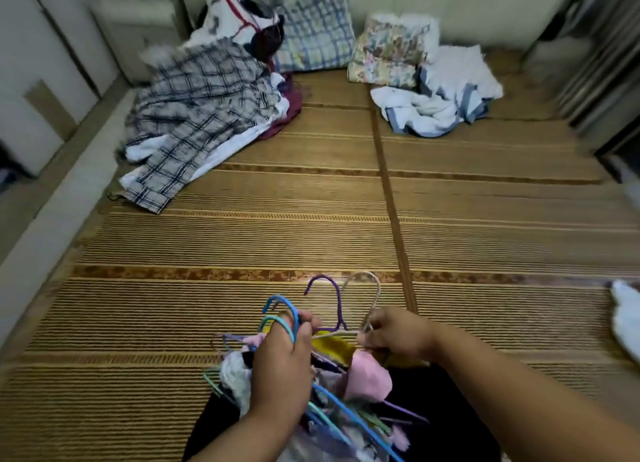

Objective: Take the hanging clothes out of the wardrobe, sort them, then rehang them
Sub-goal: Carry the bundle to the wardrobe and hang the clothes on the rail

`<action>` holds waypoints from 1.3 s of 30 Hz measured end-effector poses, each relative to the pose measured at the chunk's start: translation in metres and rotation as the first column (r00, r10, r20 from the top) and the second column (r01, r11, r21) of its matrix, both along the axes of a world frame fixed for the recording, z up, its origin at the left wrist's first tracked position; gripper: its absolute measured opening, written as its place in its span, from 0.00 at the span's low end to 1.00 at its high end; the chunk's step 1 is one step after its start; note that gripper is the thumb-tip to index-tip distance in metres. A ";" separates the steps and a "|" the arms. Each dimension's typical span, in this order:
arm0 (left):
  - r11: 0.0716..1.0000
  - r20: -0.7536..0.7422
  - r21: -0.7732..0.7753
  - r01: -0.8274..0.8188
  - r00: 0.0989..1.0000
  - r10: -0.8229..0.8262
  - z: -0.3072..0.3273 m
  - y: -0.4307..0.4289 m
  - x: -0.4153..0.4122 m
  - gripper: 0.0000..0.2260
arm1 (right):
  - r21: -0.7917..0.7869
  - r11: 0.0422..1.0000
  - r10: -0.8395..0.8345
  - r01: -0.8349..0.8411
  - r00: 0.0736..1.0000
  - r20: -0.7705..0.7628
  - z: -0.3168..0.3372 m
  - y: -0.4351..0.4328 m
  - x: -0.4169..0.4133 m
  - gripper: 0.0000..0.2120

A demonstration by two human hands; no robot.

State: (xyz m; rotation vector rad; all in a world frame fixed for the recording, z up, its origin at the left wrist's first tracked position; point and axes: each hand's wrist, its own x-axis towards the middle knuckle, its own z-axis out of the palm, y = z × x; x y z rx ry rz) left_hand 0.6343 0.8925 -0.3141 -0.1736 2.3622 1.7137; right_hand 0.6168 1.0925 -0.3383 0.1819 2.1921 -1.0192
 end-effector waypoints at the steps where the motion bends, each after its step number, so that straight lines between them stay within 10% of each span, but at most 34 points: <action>1: 1.000 -0.014 0.018 -0.014 1.000 0.014 0.014 -0.001 0.003 0.09 | -0.028 1.000 -0.012 0.012 1.000 -0.010 0.017 -0.004 0.005 0.04; 12: 0.987 -0.307 0.053 -0.151 0.938 0.160 0.169 -0.049 0.063 0.11 | -0.122 0.992 -0.080 0.042 0.943 -0.324 0.198 -0.069 0.061 0.12; 22: 0.934 -0.505 0.215 -0.285 0.787 0.356 0.322 -0.136 0.130 0.09 | -0.005 0.978 -0.144 0.211 0.648 -0.748 0.378 -0.115 0.076 0.18; 39: 0.876 -0.554 0.261 -0.407 0.680 0.481 0.416 -0.302 0.116 0.10 | -0.207 0.978 -0.194 0.038 0.543 -0.817 0.473 -0.302 0.080 0.15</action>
